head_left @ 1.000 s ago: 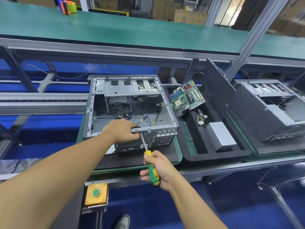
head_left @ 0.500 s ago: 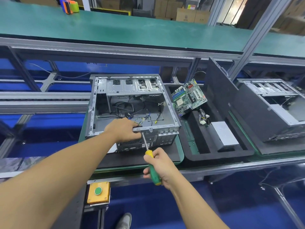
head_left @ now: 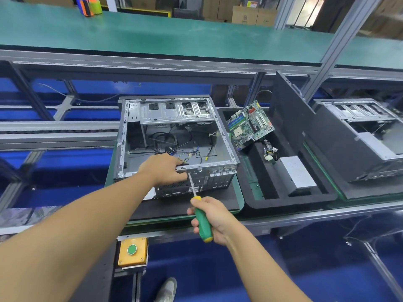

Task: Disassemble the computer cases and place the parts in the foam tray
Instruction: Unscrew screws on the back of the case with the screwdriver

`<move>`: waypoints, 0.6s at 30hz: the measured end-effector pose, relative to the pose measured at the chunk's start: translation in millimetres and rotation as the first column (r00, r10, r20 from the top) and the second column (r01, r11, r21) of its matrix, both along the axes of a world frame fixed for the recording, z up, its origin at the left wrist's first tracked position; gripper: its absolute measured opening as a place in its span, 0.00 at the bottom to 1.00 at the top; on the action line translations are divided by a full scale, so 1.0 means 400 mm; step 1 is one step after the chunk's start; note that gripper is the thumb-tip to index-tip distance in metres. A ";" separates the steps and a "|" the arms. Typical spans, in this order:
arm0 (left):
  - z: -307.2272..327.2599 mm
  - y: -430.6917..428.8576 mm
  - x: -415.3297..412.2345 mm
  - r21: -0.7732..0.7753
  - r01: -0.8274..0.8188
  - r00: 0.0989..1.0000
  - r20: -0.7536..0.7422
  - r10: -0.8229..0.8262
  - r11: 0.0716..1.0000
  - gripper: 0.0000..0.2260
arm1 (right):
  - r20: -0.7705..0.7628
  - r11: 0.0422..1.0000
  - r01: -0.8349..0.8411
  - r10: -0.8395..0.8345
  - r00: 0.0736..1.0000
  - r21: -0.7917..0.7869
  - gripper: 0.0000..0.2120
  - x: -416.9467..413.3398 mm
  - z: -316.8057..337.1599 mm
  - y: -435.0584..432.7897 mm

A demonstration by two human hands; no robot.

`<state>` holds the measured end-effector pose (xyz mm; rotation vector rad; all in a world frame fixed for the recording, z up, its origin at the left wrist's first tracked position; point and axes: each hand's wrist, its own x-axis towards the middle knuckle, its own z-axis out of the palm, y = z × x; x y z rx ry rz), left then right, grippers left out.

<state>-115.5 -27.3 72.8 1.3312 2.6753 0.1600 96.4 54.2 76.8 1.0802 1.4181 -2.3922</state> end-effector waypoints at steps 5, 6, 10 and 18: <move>-0.009 0.004 -0.005 0.004 0.018 0.999 -0.033 -0.018 1.000 0.27 | 0.008 0.978 -0.133 0.136 0.991 -0.161 0.17 -0.004 0.016 0.023; -0.008 0.004 -0.005 0.000 0.017 0.999 -0.032 -0.017 1.000 0.27 | 0.013 0.984 -0.127 0.129 0.992 -0.124 0.16 -0.003 0.014 0.020; -0.005 0.003 -0.002 -0.021 0.003 1.000 -0.018 -0.003 1.000 0.29 | -0.026 0.996 0.037 -0.035 0.999 0.083 0.09 -0.001 -0.012 0.000; 0.003 0.002 0.002 -0.043 -0.004 1.000 -0.015 0.004 0.999 0.28 | -0.087 0.989 -0.010 0.023 0.996 0.149 0.11 -0.006 0.023 0.021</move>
